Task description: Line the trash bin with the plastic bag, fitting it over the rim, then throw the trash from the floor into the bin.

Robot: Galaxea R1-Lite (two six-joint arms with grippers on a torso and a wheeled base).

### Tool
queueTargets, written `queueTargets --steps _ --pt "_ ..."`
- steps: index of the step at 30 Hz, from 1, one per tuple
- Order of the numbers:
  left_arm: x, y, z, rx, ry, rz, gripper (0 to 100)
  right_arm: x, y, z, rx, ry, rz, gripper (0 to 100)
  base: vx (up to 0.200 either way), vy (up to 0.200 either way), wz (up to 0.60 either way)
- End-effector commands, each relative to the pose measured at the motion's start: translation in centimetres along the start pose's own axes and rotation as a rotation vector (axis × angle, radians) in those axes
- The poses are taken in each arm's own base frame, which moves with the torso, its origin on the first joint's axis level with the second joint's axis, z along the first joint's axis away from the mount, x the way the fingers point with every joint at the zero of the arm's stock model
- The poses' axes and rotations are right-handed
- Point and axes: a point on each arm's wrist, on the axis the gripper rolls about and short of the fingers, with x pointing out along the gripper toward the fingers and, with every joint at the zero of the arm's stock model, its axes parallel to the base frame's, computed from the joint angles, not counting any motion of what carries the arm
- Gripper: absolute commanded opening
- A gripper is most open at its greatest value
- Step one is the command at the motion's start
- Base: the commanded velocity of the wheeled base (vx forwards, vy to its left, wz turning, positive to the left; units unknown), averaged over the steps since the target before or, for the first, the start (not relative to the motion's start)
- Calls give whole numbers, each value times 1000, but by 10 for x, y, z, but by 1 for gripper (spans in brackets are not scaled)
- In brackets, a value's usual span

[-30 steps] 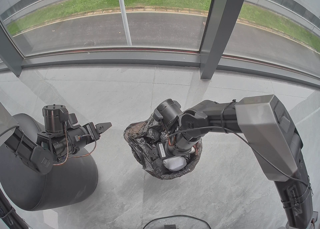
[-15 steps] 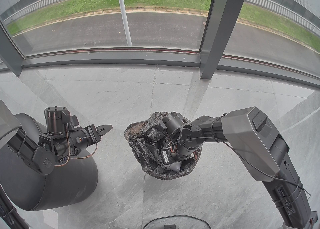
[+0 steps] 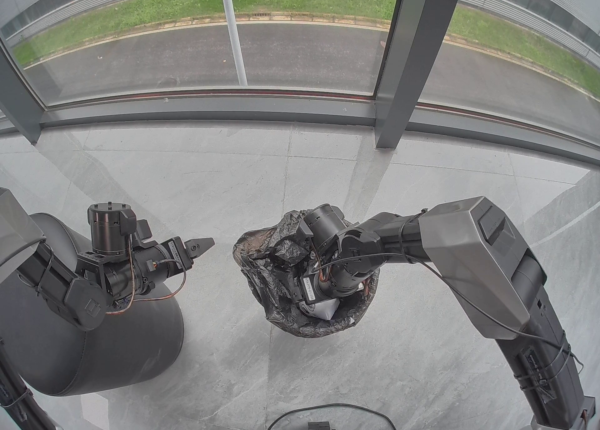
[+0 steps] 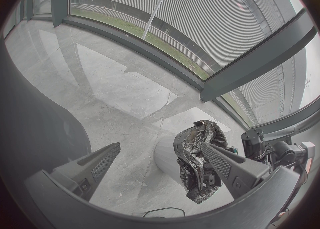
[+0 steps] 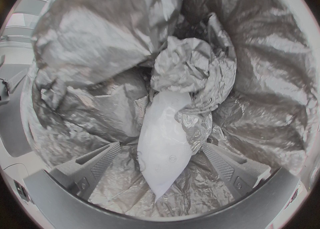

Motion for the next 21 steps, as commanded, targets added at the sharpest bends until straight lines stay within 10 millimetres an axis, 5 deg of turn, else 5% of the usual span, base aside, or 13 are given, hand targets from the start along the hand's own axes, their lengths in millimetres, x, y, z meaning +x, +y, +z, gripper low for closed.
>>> queueTargets --steps 1,4,13,21 --pt "0 0 0 -1 0 0 100 -28 6 10 -4 -54 19 100 0 0 0" --pt "0 0 0 -1 -2 -1 100 -42 9 15 -9 -85 31 100 0 0 0" --pt "1 0 -1 0 2 1 100 -36 8 18 -5 -115 40 100 0 0 0" --pt "2 -1 -4 3 13 -1 100 21 3 12 -31 -168 73 100 0 0 0"
